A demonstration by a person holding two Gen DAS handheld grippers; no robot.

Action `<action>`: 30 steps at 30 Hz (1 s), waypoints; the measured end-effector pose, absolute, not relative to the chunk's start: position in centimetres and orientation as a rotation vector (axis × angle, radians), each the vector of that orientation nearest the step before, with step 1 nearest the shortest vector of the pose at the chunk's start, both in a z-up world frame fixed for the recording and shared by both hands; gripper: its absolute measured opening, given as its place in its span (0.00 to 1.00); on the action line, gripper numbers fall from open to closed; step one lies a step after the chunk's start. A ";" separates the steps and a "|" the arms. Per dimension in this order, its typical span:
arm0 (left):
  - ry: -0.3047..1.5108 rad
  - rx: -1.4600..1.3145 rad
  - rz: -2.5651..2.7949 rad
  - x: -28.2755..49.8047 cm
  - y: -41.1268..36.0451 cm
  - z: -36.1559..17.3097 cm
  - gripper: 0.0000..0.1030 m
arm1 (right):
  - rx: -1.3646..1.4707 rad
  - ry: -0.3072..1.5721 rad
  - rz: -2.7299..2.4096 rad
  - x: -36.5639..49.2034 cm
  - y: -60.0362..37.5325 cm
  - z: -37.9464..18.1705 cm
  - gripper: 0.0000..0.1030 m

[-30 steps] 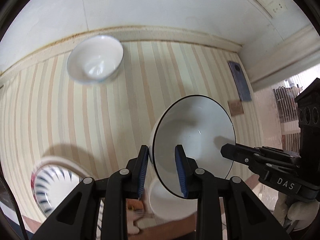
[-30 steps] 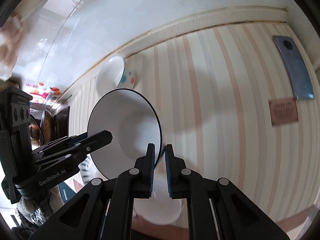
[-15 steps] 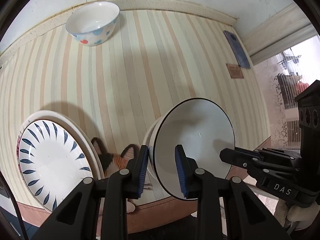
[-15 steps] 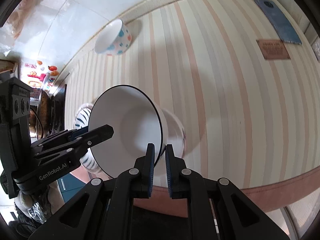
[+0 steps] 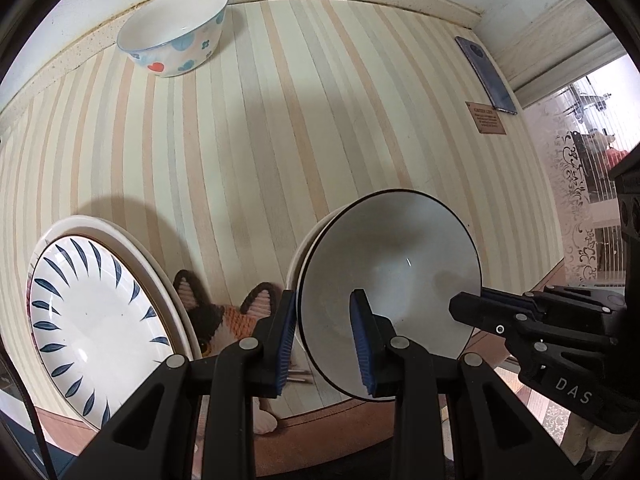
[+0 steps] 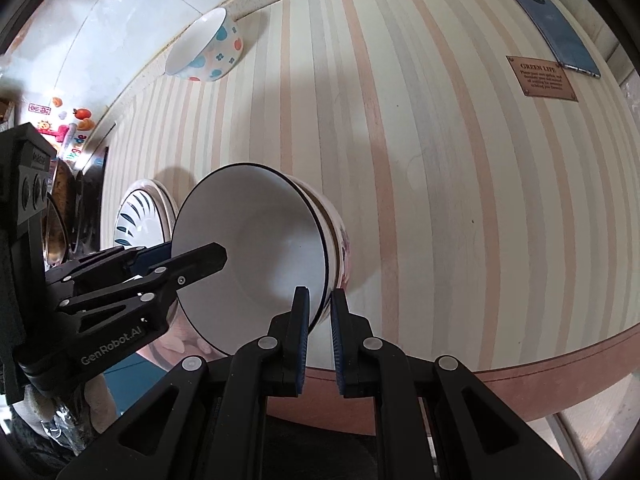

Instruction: Organize plates and bowls

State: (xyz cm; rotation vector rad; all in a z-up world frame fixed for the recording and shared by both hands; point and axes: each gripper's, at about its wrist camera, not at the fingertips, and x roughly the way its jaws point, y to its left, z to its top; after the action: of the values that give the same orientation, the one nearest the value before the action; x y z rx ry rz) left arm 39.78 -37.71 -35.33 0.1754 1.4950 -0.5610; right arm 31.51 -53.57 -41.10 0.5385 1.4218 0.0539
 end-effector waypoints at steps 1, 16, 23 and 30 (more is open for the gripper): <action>1.494 0.175 -0.559 39.8 -37.8 -35.4 0.24 | 0.538 1.427 0.053 31.6 -53.6 -41.2 0.12; 1.372 0.077 -0.487 44.1 -34.5 -29.2 0.25 | 0.620 1.423 0.114 34.0 -55.6 -38.1 0.13; 1.354 0.016 -0.316 55.6 -31.1 -29.9 0.25 | 0.648 1.298 0.159 42.3 -56.4 -34.3 0.44; 1.420 -0.043 -0.261 63.8 -29.6 -34.2 0.25 | 0.599 1.268 0.168 54.0 -54.4 -35.7 0.44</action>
State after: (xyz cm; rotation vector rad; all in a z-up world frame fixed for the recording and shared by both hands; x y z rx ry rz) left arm 63.75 -29.63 -34.19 -0.0428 1.4198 -0.2608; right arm 53.97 -54.44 -35.67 0.5988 1.2681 0.1678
